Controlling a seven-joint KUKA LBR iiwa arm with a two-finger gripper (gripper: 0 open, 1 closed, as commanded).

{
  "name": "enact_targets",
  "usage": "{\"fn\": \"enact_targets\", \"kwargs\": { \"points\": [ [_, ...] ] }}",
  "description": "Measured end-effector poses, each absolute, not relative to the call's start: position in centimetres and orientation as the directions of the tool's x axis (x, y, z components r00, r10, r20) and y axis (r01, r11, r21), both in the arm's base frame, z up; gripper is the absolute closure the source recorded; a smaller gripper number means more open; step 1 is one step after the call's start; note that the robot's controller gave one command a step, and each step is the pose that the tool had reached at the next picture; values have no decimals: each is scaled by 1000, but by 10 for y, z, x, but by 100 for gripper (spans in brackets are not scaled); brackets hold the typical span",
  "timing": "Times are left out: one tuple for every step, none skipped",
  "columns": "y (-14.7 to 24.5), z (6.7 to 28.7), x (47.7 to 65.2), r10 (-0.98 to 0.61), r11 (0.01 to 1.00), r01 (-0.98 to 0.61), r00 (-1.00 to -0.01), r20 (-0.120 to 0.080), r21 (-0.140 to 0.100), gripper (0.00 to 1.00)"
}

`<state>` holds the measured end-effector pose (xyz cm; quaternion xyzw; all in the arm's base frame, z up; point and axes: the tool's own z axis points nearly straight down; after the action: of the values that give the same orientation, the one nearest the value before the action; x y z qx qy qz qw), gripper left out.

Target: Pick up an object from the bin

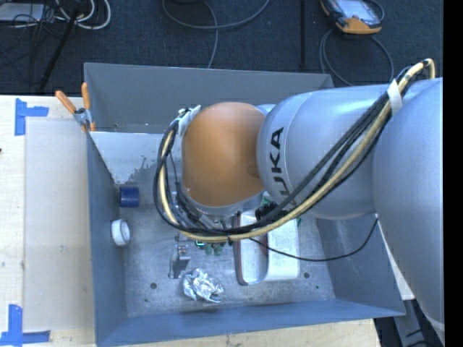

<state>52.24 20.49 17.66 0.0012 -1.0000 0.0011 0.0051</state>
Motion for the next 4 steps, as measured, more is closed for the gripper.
{"fn": "enact_targets", "kwargs": {
  "points": [
    [118, 97, 493, -235, 972, -235, -972, 9, -2, 0],
    [130, 82, 483, -228, 974, -228, -974, -3, 0, 0],
    [130, 82, 482, -225, 974, -225, -974, 2, 2, 100],
    [147, 191, 472, -229, 973, -229, -973, -7, 1, 100]
  ]
}}
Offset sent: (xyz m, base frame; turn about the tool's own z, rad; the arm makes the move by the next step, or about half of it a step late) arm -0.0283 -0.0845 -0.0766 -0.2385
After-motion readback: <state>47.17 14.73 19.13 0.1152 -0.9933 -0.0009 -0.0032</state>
